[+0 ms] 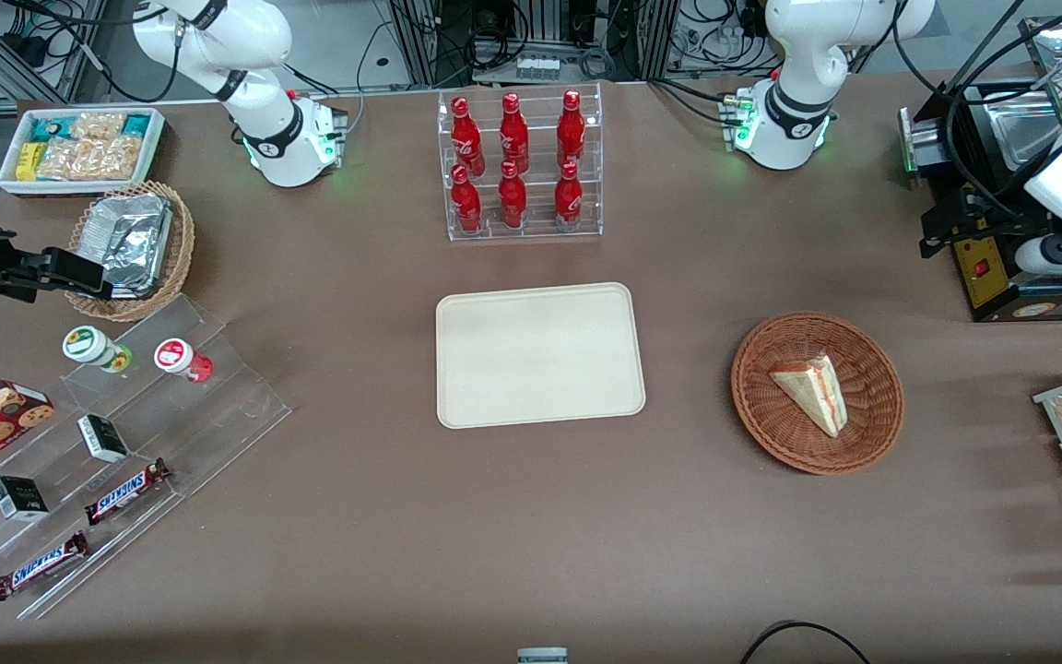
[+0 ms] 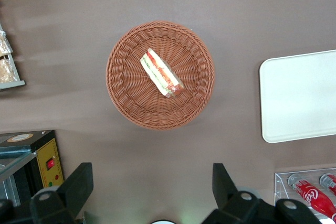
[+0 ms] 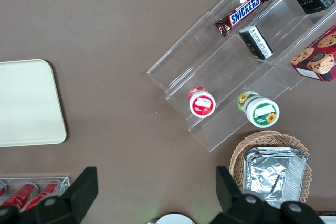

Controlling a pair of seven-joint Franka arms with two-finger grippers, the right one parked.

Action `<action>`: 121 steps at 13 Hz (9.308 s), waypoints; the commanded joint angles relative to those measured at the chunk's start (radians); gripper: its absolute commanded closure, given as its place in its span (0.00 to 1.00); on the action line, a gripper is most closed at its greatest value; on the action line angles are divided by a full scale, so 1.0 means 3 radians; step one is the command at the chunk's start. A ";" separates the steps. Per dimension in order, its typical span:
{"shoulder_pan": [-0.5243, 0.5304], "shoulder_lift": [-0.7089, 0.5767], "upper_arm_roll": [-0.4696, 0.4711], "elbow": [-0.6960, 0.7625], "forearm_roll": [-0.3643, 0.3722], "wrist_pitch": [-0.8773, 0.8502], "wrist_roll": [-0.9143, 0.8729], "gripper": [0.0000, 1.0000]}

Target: Place sandwich from basket to tray

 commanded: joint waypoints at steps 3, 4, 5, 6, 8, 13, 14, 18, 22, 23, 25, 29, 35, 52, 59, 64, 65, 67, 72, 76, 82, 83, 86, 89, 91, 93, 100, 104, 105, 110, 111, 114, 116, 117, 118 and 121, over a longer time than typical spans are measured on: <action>-0.0056 -0.0021 0.0038 0.0029 0.0102 -0.0039 -0.0081 0.00; -0.0056 -0.0021 0.0038 0.0004 0.0117 -0.0033 -0.0087 0.00; -0.0051 -0.0006 0.0038 -0.0032 0.0122 -0.0013 -0.0092 0.00; -0.0036 0.0025 0.0038 -0.0098 0.0138 0.0012 -0.0097 0.00; -0.0020 0.0092 0.0038 -0.0287 0.0163 0.0201 -0.0107 0.00; -0.0015 0.0066 0.0053 -0.1150 0.0163 0.1207 -0.0469 0.00; -0.0020 0.0066 0.0053 -0.1309 0.0158 0.1422 -0.0668 0.00; -0.0030 0.0204 0.0048 -0.1698 0.0138 0.2051 -0.1456 0.00; -0.0056 0.0255 0.0018 -0.2112 0.0138 0.2660 -0.1738 0.00; -0.0056 0.0331 -0.0028 -0.2154 0.0143 0.2783 -0.1784 0.00; -0.0056 0.0444 -0.0069 -0.2164 0.0148 0.2866 -0.1825 0.00; -0.0056 0.0613 -0.0075 -0.2185 0.0148 0.3024 -0.1830 0.00; -0.0056 0.0879 -0.0069 -0.2226 0.0148 0.3361 -0.1851 0.00; -0.0153 0.0742 -0.0075 -0.1818 0.0168 0.2725 -0.1907 0.90; -0.0914 0.0843 -0.0085 -0.0600 0.0245 0.1455 -0.1943 0.90; -0.1604 0.1318 -0.0085 -0.0176 0.0225 0.1475 -0.2254 0.90; -0.1697 0.1450 -0.0085 -0.0074 0.0225 0.1475 -0.2285 0.90; -0.1886 0.1691 -0.0090 0.0075 0.0219 0.1485 -0.2331 0.90; -0.2213 0.2111 -0.0090 0.0362 0.0219 0.1592 -0.2562 0.90; -0.2428 0.2285 -0.0090 0.0341 0.0240 0.1909 -0.2546 0.90; -0.2566 0.2469 -0.0090 0.0316 0.0235 0.2175 -0.2546 0.90; -0.2562 0.2474 -0.0090 0.0300 0.0225 0.2176 -0.2551 0.87; -0.2582 0.2469 -0.0090 0.0224 0.0225 0.2145 -0.2551 0.80; -0.2582 0.2464 -0.0085 0.0193 0.0225 0.2140 -0.2546 0.01; -0.2567 0.2413 -0.0090 0.0203 0.0220 0.2119 -0.2557 0.00; -0.2552 0.2347 -0.0085 0.0239 0.0219 0.1972 -0.2557 0.00; -0.2123 0.1576 -0.0059 0.0234 0.0112 0.1272 -0.2567 0.00; -0.1627 0.1100 -0.0059 0.0198 0.0112 0.0771 -0.2333 0.00; -0.1464 0.0993 -0.0059 0.0198 0.0112 0.0653 -0.2154 0.00; -0.0814 0.0533 -0.0059 0.0112 0.0117 0.0202 -0.1336 0.00; -0.0696 0.0400 -0.0059 0.0005 0.0117 0.0202 -0.1193 0.00; -0.0445 0.0123 -0.0054 -0.0277 0.0138 0.0243 -0.0789 0.00; -0.0297 -0.0005 -0.0039 -0.0395 0.0163 0.0273 -0.0482 0.00; -0.0210 -0.0031 -0.0039 -0.0400 0.0163 0.0253 -0.0369 0.00; -0.0083 -0.0082 -0.0044 -0.0410 0.0148 0.0243 -0.0247 0.00; 0.0112 -0.0133 -0.0039 -0.0395 0.0117 0.0222 0.0097 0.00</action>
